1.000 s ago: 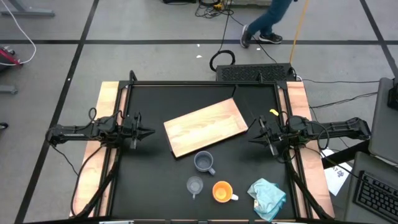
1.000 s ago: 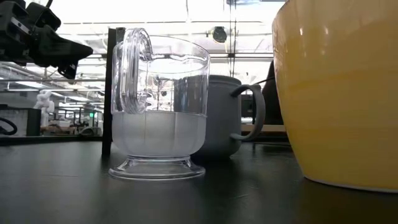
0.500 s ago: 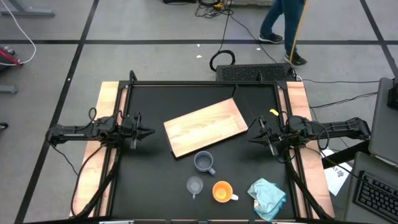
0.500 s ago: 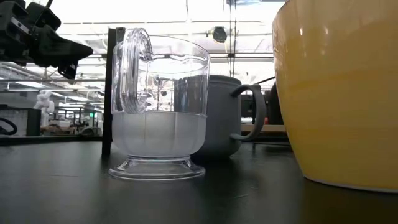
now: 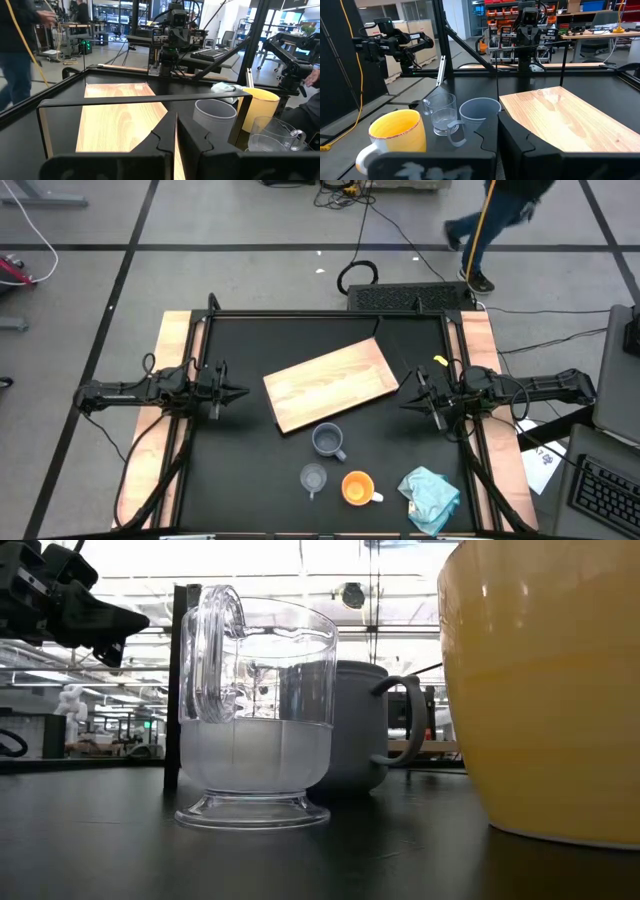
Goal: Stack small to large cups/mugs on shelf
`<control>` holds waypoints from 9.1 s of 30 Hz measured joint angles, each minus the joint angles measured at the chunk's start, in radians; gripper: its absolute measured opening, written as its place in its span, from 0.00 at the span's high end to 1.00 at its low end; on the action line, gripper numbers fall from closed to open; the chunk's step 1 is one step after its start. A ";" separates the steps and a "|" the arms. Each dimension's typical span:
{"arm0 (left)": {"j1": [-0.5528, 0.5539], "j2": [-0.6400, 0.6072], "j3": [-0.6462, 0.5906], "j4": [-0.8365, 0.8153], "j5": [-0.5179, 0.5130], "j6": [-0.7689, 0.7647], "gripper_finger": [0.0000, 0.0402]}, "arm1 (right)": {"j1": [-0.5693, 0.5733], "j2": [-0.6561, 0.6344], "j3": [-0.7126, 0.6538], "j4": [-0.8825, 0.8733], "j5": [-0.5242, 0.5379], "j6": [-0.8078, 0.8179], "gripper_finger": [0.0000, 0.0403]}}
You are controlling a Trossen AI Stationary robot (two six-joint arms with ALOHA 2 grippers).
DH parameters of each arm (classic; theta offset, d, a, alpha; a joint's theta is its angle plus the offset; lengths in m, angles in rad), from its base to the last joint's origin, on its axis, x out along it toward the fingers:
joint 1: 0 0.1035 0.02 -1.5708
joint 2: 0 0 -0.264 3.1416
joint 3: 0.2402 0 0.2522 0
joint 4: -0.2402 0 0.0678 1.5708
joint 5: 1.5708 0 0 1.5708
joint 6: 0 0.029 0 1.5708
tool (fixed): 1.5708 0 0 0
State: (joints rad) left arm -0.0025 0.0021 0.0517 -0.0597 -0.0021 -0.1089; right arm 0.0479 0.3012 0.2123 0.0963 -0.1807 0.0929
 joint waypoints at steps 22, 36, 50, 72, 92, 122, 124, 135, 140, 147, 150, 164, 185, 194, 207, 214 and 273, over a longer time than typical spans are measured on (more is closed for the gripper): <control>0.000 0.000 0.000 0.000 0.000 0.000 0.96 | 0.000 0.000 0.000 0.000 0.000 0.000 1.00; 0.000 0.000 0.000 0.000 0.000 0.000 0.96 | 0.000 0.000 0.000 0.000 0.000 0.000 1.00; 0.000 0.000 0.000 0.000 0.000 0.000 0.96 | 0.000 0.000 0.000 0.000 0.000 0.000 1.00; 0.000 0.000 0.000 0.000 0.000 0.000 0.96 | 0.000 0.000 0.000 0.000 0.000 0.000 1.00; 0.000 0.000 0.000 0.000 0.000 0.000 0.96 | 0.000 0.000 0.000 0.000 0.000 0.000 1.00; 0.000 0.000 0.000 0.000 0.000 0.000 0.96 | 0.000 0.000 0.000 0.001 0.000 0.026 1.00; 0.000 0.000 0.000 0.000 0.000 0.000 0.96 | 0.000 0.000 0.000 0.001 0.000 0.026 1.00; 0.000 0.000 0.000 0.000 0.000 0.000 0.96 | 0.000 0.000 0.000 0.004 0.000 -0.079 1.00; 0.000 0.000 0.000 0.000 0.000 0.000 0.96 | 0.000 0.000 0.000 0.005 0.000 -0.079 1.00; 0.000 0.000 0.000 0.000 0.000 0.000 0.96 | 0.000 0.002 0.000 0.050 -0.006 -0.056 1.00; 0.000 0.000 0.000 0.000 0.000 0.000 0.96 | 0.000 0.009 0.000 0.088 -0.023 -0.037 1.00; 0.000 0.000 0.000 0.002 0.000 0.000 0.96 | 0.000 0.132 0.000 0.305 -0.163 0.009 1.00; 0.000 0.000 0.000 0.003 0.000 0.000 0.96 | 0.160 0.310 0.000 0.587 -0.164 0.038 1.00; 0.000 0.000 0.000 0.003 0.000 0.000 0.96 | 0.242 0.405 0.000 0.676 -0.158 0.040 1.00; 0.000 0.000 0.000 0.003 0.000 0.000 0.96 | 0.347 0.558 0.001 0.760 -0.074 -0.067 1.00; 0.000 0.000 0.000 0.003 0.000 0.000 0.96 | 0.387 0.663 0.002 0.812 0.128 -0.090 1.00; 0.000 0.000 0.000 0.004 0.000 0.000 0.96 | 0.504 0.987 0.458 0.494 0.127 -0.067 1.00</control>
State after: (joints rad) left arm -0.0025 0.0021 0.0517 -0.0560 -0.0021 -0.1093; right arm 0.5518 1.2880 0.6707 0.5900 -0.0532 0.0260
